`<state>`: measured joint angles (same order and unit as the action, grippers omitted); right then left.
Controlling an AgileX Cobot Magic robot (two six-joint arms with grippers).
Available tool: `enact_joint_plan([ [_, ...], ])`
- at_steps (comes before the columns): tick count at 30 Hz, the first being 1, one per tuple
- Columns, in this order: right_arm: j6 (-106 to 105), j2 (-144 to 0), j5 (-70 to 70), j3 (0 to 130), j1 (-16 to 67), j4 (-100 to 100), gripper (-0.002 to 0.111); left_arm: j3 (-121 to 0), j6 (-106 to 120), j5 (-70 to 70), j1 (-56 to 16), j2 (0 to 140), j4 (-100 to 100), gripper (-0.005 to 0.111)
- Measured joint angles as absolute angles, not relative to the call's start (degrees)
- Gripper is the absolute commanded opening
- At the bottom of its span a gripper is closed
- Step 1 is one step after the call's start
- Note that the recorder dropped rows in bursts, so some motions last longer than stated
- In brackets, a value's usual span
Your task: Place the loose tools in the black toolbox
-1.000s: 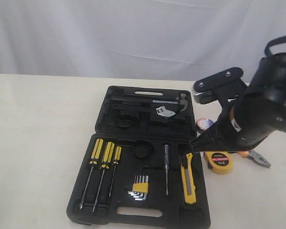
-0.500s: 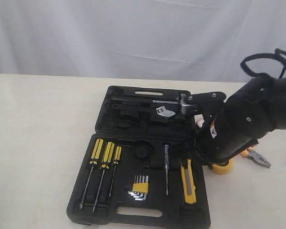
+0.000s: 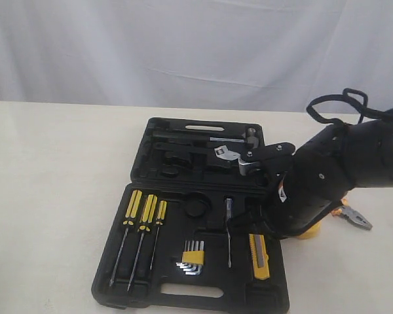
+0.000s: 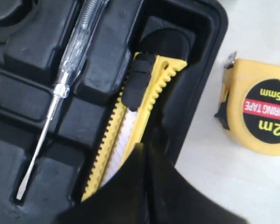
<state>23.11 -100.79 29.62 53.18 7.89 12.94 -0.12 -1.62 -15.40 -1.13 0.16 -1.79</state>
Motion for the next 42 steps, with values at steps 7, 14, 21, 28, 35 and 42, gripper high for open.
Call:
enact_joint_plan([
  [7,22.3,-100.8,28.8,53.2,10.1,11.7,0.0,-0.1,-1.6,-15.4,-1.1,0.2,-1.8,0.0],
  [14,22.1,-104.1,28.0,53.4,10.4,12.0,0.0,-0.1,-1.6,-15.4,-1.1,0.2,-1.7,0.0],
  [21,21.4,-104.4,27.6,53.5,10.4,12.9,0.0,-0.1,-1.6,-15.4,-1.1,0.2,-1.7,0.0],
  [28,21.3,-98.8,27.1,53.4,10.5,12.1,0.0,-0.1,-1.6,-15.4,-1.1,0.2,-1.7,0.0],
  [35,21.3,-92.9,30.5,53.4,8.2,12.0,0.0,-0.1,-1.6,-15.4,-1.1,0.2,-1.7,0.0],
  [42,21.3,-87.2,35.8,53.4,1.6,12.0,0.0,-0.1,-1.6,-15.4,-1.1,0.2,-1.7,0.0],
])
